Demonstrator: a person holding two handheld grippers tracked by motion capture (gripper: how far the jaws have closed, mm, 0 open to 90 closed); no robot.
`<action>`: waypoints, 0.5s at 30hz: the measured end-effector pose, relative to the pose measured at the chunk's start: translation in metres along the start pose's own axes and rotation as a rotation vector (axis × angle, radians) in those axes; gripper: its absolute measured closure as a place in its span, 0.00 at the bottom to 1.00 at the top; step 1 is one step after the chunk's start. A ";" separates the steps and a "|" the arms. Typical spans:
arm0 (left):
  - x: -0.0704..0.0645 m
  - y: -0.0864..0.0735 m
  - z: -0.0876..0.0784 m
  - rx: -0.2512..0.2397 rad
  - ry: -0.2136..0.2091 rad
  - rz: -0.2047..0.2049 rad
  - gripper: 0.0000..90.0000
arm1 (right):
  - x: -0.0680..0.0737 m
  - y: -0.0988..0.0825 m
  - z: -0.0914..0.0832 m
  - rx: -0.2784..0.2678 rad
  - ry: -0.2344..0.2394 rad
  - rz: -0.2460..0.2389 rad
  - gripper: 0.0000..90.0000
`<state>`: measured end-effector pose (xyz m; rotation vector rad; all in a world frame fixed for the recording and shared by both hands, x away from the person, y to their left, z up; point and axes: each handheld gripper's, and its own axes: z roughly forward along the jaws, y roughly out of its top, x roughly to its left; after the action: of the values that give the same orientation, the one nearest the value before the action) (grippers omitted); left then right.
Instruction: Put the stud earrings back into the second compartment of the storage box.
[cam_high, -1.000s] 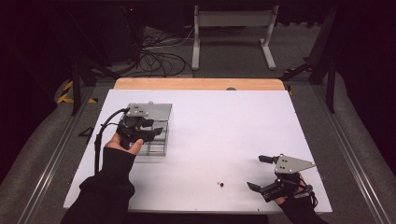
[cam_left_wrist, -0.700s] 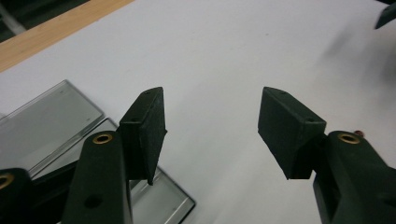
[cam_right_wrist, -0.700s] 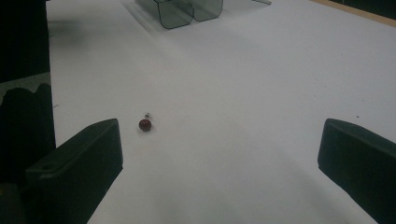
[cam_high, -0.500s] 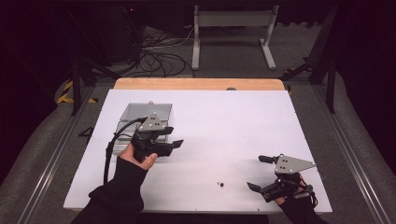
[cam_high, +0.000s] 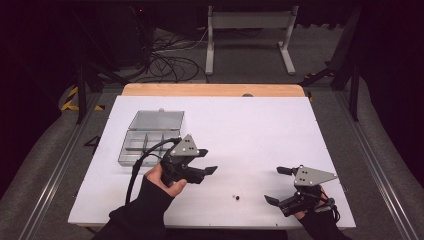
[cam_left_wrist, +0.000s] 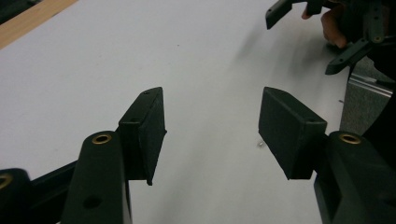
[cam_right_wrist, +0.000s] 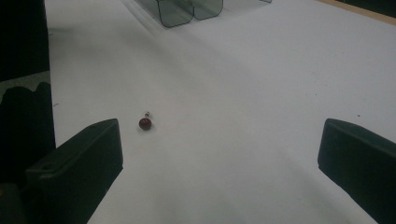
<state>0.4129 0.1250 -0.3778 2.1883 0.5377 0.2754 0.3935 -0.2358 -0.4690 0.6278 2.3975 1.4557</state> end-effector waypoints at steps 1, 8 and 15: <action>-0.005 0.001 0.005 0.011 -0.009 0.014 0.46 | 0.000 0.000 0.000 0.000 -0.001 0.000 0.01; -0.018 0.003 0.018 0.023 -0.048 0.032 0.46 | 0.000 0.000 0.000 0.000 0.000 -0.003 0.00; -0.030 0.002 0.035 0.046 -0.084 0.046 0.46 | 0.000 0.000 0.000 0.001 0.001 -0.002 0.00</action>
<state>0.4001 0.0857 -0.3983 2.2482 0.4516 0.1963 0.3934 -0.2359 -0.4689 0.6250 2.3987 1.4551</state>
